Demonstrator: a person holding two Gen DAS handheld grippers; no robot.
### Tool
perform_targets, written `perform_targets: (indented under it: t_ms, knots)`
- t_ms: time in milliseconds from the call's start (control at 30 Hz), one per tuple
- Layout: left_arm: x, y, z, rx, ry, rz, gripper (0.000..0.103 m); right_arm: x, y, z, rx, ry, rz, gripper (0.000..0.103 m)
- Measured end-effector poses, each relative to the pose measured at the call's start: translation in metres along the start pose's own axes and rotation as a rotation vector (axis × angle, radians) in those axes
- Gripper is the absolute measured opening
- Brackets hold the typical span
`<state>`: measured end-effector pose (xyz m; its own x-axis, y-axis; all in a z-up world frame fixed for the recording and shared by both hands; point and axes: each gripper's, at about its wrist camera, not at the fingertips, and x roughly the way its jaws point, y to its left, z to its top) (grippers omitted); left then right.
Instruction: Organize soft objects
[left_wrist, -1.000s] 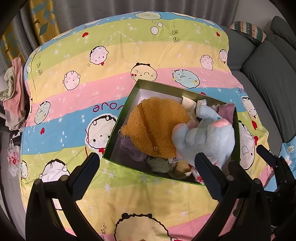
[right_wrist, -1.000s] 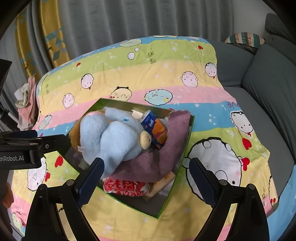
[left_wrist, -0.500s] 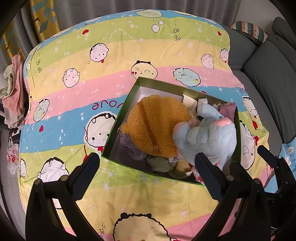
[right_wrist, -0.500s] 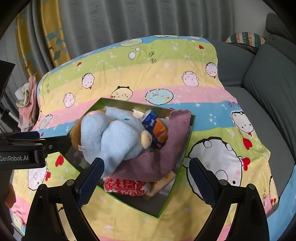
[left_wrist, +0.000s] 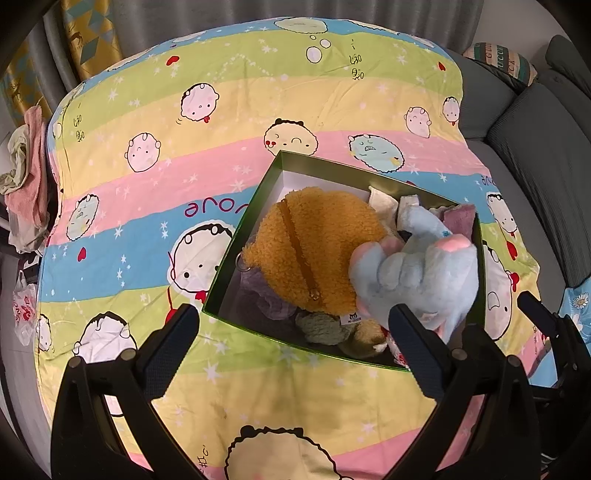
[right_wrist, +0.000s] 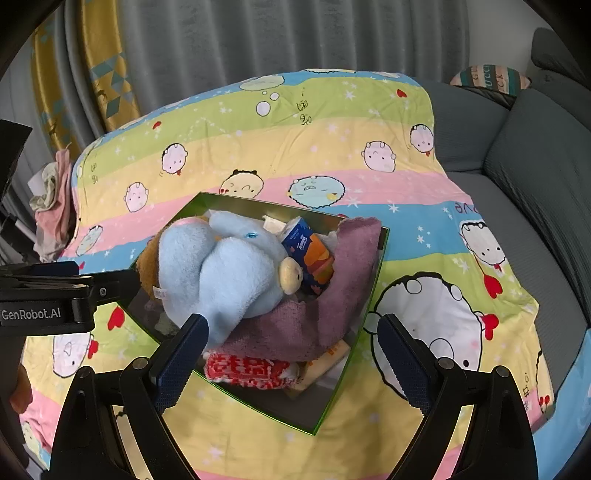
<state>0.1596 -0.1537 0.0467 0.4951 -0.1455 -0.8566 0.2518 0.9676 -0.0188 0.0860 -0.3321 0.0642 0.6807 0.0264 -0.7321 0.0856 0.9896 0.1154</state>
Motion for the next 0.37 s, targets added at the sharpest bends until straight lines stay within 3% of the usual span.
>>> perform_targets:
  t_ms: [367]
  knots:
    - [-0.0006, 0.0033, 0.0012, -0.012, -0.013, 0.006, 0.102, 0.0014, 0.0008, 0.0003, -0.012, 0.005, 0.0, 0.093]
